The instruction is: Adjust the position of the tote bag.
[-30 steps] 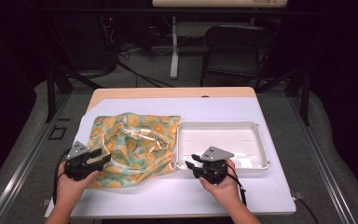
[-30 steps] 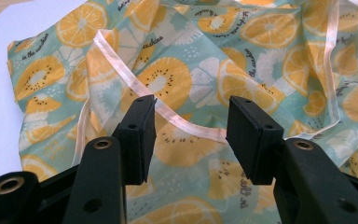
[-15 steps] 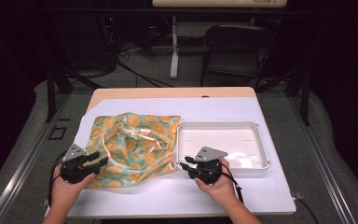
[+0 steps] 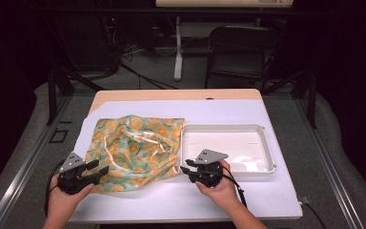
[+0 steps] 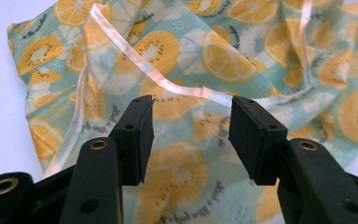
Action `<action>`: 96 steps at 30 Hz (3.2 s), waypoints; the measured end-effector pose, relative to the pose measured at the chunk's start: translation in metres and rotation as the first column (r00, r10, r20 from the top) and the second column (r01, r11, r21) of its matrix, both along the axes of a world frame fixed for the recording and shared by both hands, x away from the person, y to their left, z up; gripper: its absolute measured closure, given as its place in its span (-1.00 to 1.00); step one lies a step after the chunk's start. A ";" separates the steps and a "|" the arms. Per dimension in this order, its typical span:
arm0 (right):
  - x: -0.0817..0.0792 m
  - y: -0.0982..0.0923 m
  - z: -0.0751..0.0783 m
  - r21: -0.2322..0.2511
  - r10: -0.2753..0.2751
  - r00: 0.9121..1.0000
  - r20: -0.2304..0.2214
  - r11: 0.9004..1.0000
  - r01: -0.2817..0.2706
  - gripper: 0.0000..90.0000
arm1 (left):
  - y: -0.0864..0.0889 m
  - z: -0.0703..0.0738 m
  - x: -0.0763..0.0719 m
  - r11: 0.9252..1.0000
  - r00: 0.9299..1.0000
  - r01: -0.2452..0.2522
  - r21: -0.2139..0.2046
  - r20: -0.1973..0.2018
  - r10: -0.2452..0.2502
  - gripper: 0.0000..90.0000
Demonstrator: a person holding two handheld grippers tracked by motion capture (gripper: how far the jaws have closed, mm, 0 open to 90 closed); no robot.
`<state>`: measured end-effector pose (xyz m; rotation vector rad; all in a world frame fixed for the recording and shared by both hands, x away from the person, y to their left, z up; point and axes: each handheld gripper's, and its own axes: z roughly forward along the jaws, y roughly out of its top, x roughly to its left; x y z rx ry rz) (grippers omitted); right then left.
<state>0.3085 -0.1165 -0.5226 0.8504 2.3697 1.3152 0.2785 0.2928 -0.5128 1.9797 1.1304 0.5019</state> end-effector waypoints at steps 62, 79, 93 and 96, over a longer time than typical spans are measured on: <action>-0.002 0.013 -0.005 -0.016 0.030 0.999 0.012 0.999 -0.030 0.37 | -0.035 -0.018 -0.004 0.926 0.986 0.113 0.360 0.074 -0.149 0.75; -0.002 0.014 -0.006 -0.013 0.030 0.999 0.015 0.999 -0.030 0.36 | -0.026 -0.014 -0.001 0.969 0.993 0.098 0.226 0.038 -0.110 1.00; -0.004 0.017 0.004 0.015 0.046 0.999 0.020 0.999 -0.046 0.32 | -0.027 0.004 0.004 0.982 0.994 0.081 0.168 0.064 -0.093 1.00; -0.004 0.023 0.012 0.011 0.068 0.997 0.049 0.998 -0.068 0.32 | -0.028 0.011 0.007 0.983 0.993 0.075 0.167 0.077 -0.089 1.00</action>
